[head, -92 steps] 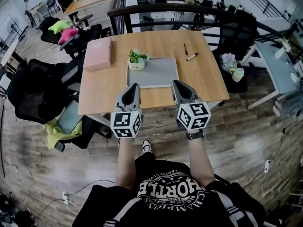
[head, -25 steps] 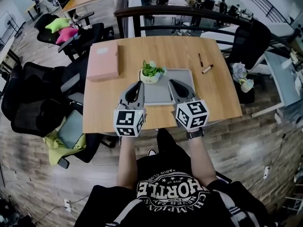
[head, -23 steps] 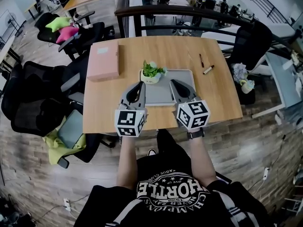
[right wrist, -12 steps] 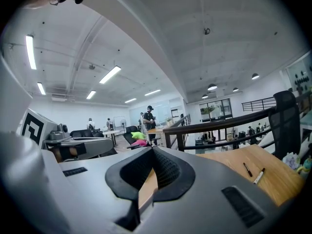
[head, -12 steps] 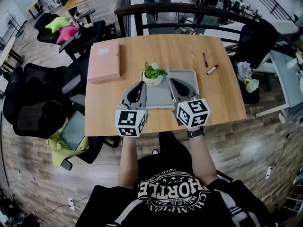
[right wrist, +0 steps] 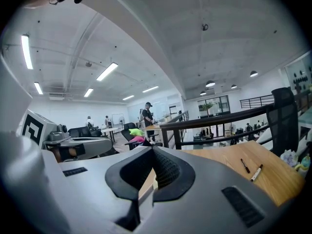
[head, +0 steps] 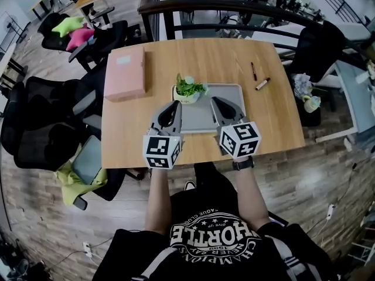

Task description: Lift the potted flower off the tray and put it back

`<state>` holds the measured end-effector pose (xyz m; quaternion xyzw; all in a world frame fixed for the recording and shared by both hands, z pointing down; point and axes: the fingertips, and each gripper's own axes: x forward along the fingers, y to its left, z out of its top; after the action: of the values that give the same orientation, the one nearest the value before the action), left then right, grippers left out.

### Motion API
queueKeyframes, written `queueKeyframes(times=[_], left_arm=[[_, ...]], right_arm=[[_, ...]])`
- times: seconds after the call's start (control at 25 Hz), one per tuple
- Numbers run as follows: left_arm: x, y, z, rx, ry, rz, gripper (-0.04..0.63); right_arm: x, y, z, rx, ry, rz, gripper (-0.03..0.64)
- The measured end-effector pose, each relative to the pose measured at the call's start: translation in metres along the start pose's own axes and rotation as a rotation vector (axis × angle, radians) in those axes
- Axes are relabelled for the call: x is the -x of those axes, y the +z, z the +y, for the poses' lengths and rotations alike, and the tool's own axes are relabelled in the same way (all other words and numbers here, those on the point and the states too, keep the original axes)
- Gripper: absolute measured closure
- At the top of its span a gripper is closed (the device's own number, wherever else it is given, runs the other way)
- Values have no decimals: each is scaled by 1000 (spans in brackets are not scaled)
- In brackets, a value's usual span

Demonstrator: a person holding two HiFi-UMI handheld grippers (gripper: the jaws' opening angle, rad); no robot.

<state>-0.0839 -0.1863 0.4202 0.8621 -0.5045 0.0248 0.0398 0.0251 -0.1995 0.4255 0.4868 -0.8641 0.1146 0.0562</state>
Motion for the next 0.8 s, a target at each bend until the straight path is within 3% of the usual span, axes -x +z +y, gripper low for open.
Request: queueKeyframes(times=[0.8], left_arm=[[-42, -17, 23, 3, 36, 51, 575]], right_arm=[[-42, -4, -38, -13, 37, 37, 589]])
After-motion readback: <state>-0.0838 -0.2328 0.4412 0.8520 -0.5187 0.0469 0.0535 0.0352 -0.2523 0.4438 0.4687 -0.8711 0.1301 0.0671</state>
